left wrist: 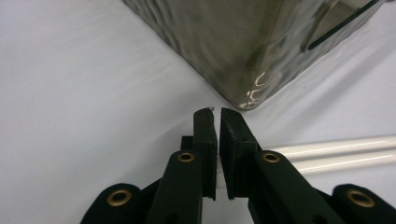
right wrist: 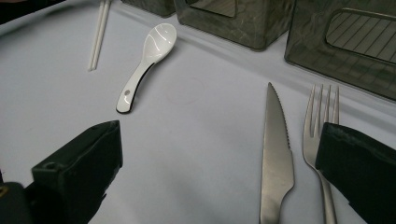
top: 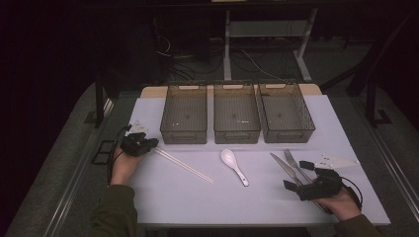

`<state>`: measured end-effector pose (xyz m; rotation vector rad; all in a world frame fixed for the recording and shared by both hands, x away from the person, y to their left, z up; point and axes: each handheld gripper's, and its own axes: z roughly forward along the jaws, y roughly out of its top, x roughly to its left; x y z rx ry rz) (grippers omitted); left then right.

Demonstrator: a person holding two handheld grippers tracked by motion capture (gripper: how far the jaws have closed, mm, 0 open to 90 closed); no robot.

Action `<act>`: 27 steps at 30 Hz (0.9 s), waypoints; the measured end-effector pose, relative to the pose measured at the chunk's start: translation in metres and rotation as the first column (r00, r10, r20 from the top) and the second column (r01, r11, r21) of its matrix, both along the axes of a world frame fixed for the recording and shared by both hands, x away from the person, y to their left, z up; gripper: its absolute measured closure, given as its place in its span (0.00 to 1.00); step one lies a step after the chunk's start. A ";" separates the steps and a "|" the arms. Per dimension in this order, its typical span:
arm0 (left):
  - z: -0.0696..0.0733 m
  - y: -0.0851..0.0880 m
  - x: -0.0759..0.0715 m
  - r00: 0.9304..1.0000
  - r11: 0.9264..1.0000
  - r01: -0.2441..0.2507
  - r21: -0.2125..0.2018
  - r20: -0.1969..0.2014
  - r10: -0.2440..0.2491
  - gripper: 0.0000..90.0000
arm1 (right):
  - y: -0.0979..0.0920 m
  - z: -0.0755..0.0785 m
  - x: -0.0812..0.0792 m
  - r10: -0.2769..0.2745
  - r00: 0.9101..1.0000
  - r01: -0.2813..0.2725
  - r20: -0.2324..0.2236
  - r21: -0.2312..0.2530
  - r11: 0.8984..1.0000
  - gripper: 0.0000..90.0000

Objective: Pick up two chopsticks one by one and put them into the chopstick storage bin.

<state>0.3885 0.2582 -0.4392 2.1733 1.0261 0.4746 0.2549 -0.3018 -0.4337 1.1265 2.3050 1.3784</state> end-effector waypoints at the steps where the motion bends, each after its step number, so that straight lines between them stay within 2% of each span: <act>1: 0.000 -0.001 0.000 1.000 1.000 0.002 0.005 -0.003 -0.002 0.94 | 0.000 0.000 0.000 -0.001 1.000 0.001 0.000 0.000 1.000 0.01; 7: -0.002 -0.001 0.000 1.000 1.000 0.003 0.013 -0.010 -0.003 0.98 | 0.000 0.000 0.000 -0.001 1.000 0.001 -0.001 -0.001 1.000 0.01; 23: -0.002 -0.001 -0.001 1.000 1.000 0.014 0.019 -0.011 -0.014 0.99 | 0.000 0.000 0.000 -0.003 1.000 0.003 -0.007 -0.003 1.000 0.01; 27: -0.003 -0.004 -0.001 0.999 0.999 0.033 0.029 -0.016 -0.032 0.99 | 0.001 0.000 0.000 -0.002 1.000 0.002 -0.007 -0.004 1.000 0.01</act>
